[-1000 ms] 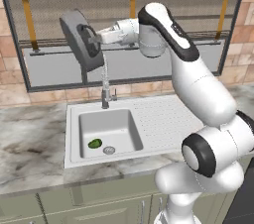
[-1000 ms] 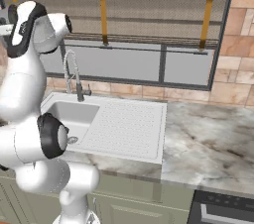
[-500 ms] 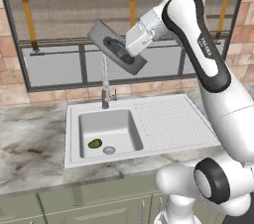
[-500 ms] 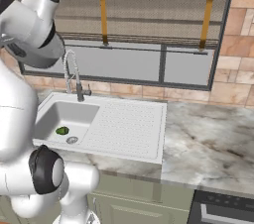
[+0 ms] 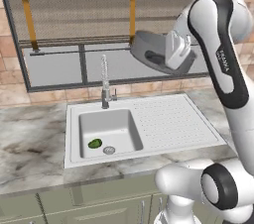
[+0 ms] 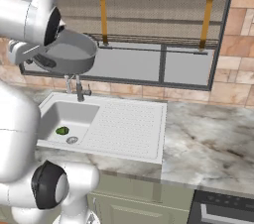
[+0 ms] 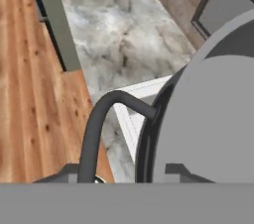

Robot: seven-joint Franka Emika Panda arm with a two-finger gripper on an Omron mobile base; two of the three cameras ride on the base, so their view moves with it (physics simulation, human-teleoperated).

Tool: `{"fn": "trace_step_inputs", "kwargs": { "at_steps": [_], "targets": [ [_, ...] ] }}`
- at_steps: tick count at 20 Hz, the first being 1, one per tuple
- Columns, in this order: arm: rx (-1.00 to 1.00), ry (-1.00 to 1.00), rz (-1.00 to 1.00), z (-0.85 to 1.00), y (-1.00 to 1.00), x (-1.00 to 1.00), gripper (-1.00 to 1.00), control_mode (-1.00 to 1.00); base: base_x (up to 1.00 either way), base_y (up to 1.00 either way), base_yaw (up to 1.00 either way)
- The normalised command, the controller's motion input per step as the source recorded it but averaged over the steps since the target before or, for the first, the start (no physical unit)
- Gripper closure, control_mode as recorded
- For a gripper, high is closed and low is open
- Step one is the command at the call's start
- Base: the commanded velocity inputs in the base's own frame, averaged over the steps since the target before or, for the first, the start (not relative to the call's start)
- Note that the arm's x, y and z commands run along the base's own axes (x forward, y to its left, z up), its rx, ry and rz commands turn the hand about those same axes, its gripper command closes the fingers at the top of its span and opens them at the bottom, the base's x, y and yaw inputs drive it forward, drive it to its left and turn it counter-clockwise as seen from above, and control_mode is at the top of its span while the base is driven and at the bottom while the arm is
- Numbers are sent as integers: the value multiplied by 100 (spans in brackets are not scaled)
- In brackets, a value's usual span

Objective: Dump the avocado from the pot into the sink. Then turn on the water and wash the avocado. Then turn off the water and put the avocado back in the pot.

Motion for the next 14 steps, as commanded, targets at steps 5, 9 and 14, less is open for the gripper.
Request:
{"fn": "trace_step_inputs", "kwargs": {
  "at_steps": [5,9,14],
  "targets": [
    [-15,0,-7,-67,-100,0,100,-100,0,0,0],
    [-10,0,-7,-69,-97,0,100,-100,0,0,0],
    [-7,0,-5,-80,-81,0,100,-100,0,0,0]
  ]
}}
